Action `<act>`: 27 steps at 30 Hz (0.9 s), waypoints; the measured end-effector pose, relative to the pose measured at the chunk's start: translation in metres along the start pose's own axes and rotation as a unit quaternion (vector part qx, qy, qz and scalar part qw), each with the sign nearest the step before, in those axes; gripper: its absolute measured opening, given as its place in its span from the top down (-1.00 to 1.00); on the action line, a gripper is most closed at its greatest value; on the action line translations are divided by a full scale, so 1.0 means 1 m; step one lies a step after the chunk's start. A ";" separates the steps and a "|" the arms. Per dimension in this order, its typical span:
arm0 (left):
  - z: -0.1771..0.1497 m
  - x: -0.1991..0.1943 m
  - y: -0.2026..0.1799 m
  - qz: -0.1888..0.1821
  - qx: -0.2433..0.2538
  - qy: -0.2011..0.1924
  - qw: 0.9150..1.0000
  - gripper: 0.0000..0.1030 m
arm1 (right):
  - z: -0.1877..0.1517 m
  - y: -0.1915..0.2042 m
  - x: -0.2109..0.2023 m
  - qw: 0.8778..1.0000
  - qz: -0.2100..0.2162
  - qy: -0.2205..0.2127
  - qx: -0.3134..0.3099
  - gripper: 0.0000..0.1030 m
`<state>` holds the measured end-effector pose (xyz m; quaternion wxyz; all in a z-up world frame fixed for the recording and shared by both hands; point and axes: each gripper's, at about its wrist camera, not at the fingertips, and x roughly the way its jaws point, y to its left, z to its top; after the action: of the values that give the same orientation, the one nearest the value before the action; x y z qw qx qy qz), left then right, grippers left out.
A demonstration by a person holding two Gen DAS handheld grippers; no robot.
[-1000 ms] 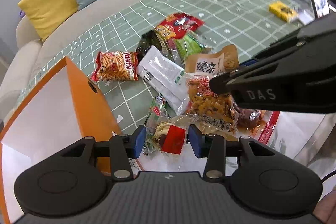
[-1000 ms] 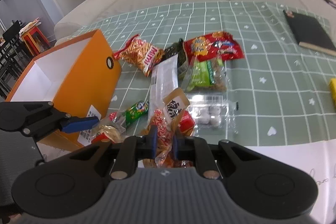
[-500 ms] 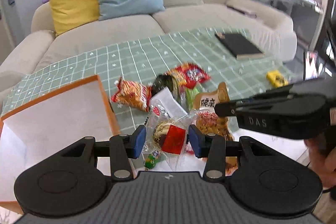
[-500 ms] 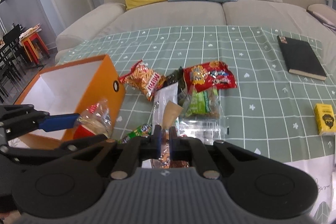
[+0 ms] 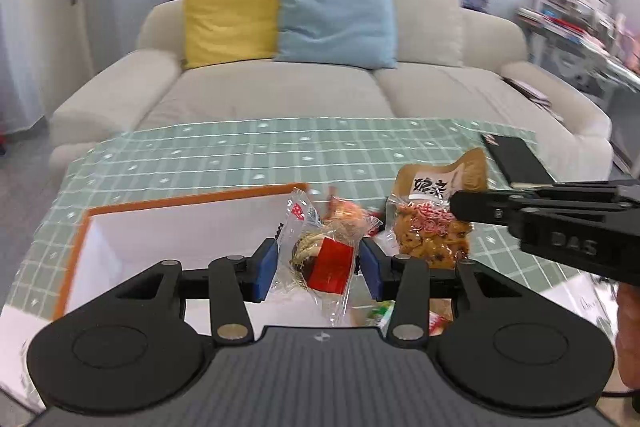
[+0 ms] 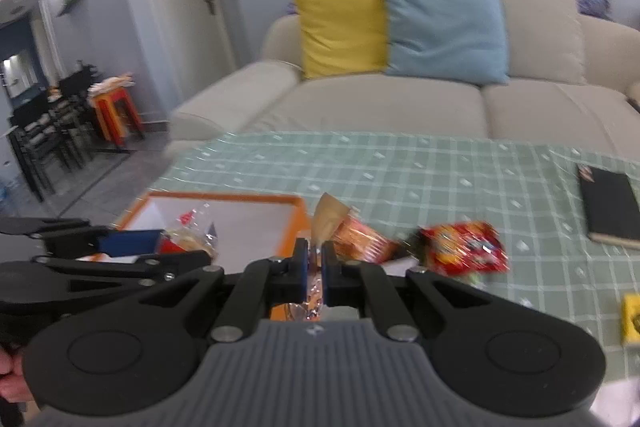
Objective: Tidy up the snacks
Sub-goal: 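Carry both packets over the orange box while the right gripper opens, dropping the tan bag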
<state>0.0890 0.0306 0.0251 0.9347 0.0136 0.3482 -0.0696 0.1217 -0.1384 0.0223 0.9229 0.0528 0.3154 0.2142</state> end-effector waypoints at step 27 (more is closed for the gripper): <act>-0.055 0.080 0.099 0.050 -0.100 0.187 0.976 0.04 | -0.004 0.065 0.128 0.988 0.080 0.133 -0.019 1.00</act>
<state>0.1265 0.1231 -0.0709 0.8520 -0.0496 0.5209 0.0159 0.1861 -0.0253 -0.0377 0.8538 0.0314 0.4256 0.2982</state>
